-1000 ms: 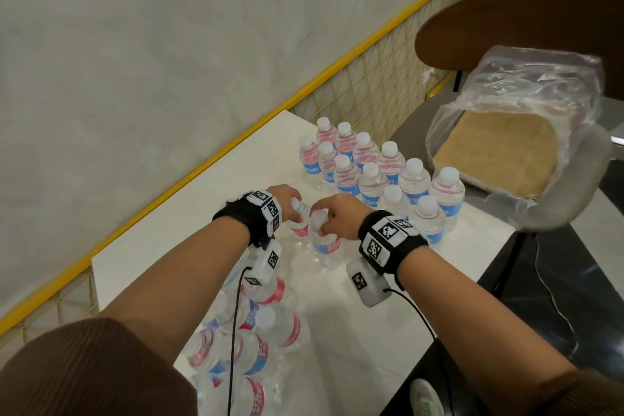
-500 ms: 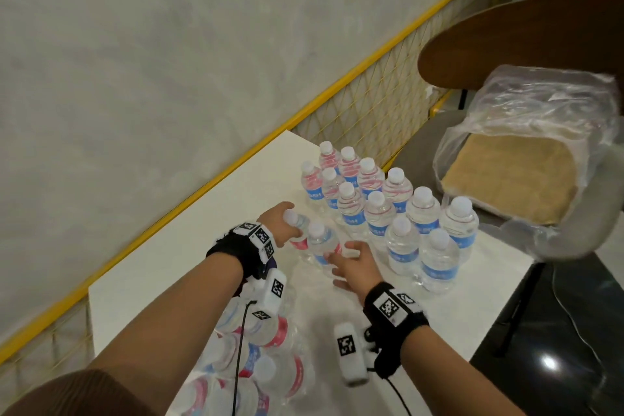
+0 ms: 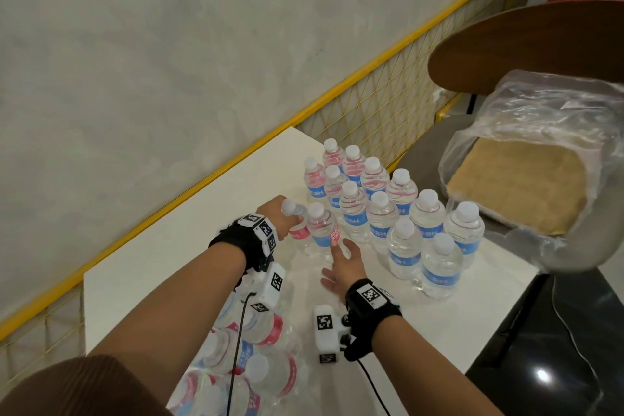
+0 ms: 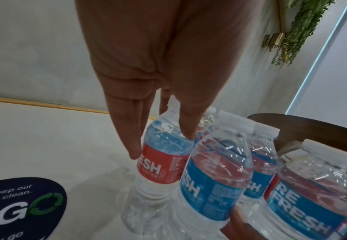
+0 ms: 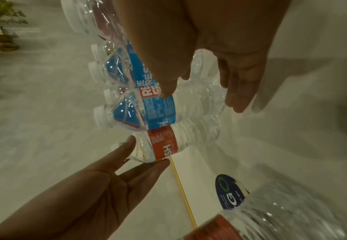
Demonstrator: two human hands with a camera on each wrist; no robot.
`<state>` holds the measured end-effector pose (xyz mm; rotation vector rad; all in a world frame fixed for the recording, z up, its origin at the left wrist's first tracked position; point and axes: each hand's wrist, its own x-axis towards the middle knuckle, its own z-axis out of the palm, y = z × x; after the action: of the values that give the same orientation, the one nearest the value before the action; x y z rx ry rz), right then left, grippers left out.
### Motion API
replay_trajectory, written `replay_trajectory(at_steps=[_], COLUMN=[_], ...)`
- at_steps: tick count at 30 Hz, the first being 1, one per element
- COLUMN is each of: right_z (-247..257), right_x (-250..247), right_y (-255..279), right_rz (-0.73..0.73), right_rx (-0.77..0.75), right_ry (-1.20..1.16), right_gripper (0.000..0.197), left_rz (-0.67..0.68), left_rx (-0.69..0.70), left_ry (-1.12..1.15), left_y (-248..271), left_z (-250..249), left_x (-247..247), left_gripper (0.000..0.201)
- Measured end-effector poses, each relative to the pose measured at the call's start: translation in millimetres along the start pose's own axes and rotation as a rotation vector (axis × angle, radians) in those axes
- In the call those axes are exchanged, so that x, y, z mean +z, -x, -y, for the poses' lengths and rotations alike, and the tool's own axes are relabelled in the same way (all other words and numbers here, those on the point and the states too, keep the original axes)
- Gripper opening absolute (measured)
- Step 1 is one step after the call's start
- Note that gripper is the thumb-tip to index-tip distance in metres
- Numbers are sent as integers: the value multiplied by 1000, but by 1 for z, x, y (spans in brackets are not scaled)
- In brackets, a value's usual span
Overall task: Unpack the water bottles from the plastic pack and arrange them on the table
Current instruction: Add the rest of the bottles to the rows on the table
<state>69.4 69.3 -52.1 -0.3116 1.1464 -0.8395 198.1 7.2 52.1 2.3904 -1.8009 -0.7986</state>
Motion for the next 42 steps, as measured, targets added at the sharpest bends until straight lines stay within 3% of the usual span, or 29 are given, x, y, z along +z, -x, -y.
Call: replay_trajectory(at_steps=[3, 7, 11, 14, 19, 26, 30, 32, 35, 38, 42], right_z=[5, 14, 21, 19, 17, 20, 20, 19, 18, 18, 17], right_x=[3, 7, 9, 10, 13, 6, 6, 8, 9, 8, 7], right_y=[-6, -11, -14, -19, -23, -15, -8, -7, -7, -6, -6], right_rz=[23, 106, 178, 139, 130, 214, 258, 272, 309, 334, 324], right_rx=[-2, -1, 4, -16, -30, -80, -117, -120, -132, -123, -58], right_ry=[-55, -58, -83, -143, -207, -73, 2, 9, 6, -18, -124], right_gripper=[42, 49, 53, 48, 41, 59, 69, 73, 79, 81, 87], left_rz=[-59, -136, -55, 0, -76, -188, -130, -135, -176, -188, -97], left_rx=[-22, -119, -111, -30, -40, -110, 82, 123, 71, -36, -114], left_ry=[41, 114, 227, 248, 303, 200, 161, 178, 212, 244, 298], left_y=[-4, -17, -21, -24, -32, -34, -35, -37, -37, -39, -45], left_z=[1, 6, 7, 16, 25, 16, 16, 18, 18, 18, 22], left_x=[1, 3, 0, -4, -1, -1, -1, -3, -5, -2, -1], left_gripper=[23, 60, 68, 59, 49, 51, 62, 50, 33, 44, 73])
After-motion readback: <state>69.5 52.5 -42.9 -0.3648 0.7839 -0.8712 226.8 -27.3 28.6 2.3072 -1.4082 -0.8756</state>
